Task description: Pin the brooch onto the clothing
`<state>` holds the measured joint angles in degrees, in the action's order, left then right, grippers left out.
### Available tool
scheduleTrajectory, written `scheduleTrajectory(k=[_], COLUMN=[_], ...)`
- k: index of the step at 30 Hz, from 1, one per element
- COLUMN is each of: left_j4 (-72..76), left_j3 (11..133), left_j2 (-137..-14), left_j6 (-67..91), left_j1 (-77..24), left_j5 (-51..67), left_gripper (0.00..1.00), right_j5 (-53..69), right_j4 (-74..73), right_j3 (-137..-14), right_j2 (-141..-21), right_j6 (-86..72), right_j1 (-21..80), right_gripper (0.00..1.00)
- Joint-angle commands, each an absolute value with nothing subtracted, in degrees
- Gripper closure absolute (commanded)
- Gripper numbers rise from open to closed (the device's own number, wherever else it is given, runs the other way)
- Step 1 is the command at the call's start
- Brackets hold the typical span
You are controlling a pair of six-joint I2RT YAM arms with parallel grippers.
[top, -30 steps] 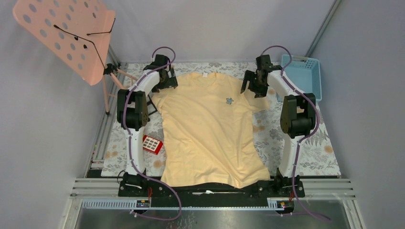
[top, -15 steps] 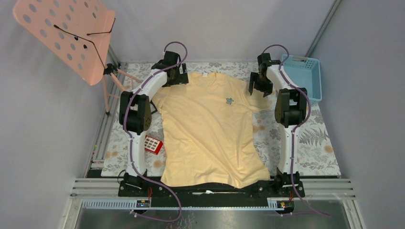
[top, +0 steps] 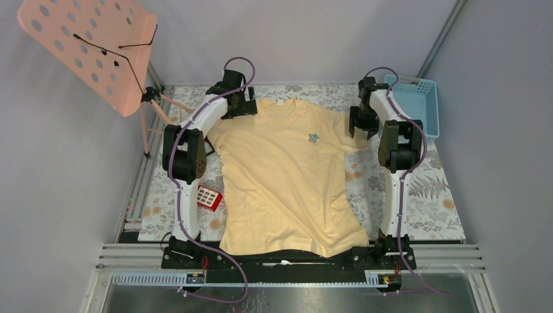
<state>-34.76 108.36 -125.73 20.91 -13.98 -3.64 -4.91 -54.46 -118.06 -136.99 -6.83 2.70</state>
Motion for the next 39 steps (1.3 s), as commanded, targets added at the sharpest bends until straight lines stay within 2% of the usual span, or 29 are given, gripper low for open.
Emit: scheduleTrajectory(k=[1,3,7,10,11,12,17,25,32,39], left_j4=[-33.2,-33.2,-32.8,-32.7,-32.7,-32.7,-32.4,-32.4,-32.2,-31.8], left_j3=[108.2,107.5,106.1,105.3,104.9,104.4,100.3,96.5,92.8,90.4], left_j2=[-121.4,-120.6,-118.3,-116.6,-115.8,-115.0,-110.8,-107.6,-103.4,-100.4], left_j6=[20.6,20.6,20.7,20.7,20.7,20.8,21.1,23.0,22.9,22.9], left_j1=[-13.7,-13.7,-13.7,-13.7,-13.6,-13.6,-13.5,-13.4,-13.4,-13.4], left_j5=[-2.6,-2.7,-2.6,-2.3,-2.1,-1.9,-1.7,-0.7,-2.0,-1.7], left_gripper=[0.01,0.01,0.01,0.01,0.01,0.01,0.01,0.01,0.01,0.01], right_j5=[-4.1,-3.2,-2.6,-2.8,-3.0,-3.3,-7.4,-6.0,-7.6,-9.5], right_j4=[-58.2,-58.1,-58.0,-57.8,-57.8,-57.7,-54.5,-50.7,-47.0,-46.9], right_j3=[-119.7,-119.8,-119.5,-119.2,-119.1,-119.1,-114.5,-107.4,-102.2,-102.9], right_j2=[-139.0,-139.2,-139.0,-138.9,-138.8,-138.7,-135.4,-130.1,-125.2,-123.8], right_j6=[-5.1,-4.9,-3.5,-3.1,-3.3,-3.6,-6.8,-11.7,-14.9,-14.7], right_j1=[1.8,1.5,1.3,1.3,1.2,1.2,0.5,-1.8,-1.9,-2.3], right_gripper=[0.36,0.39,0.53,0.81,0.88,0.90,0.96,1.00,1.00,1.00])
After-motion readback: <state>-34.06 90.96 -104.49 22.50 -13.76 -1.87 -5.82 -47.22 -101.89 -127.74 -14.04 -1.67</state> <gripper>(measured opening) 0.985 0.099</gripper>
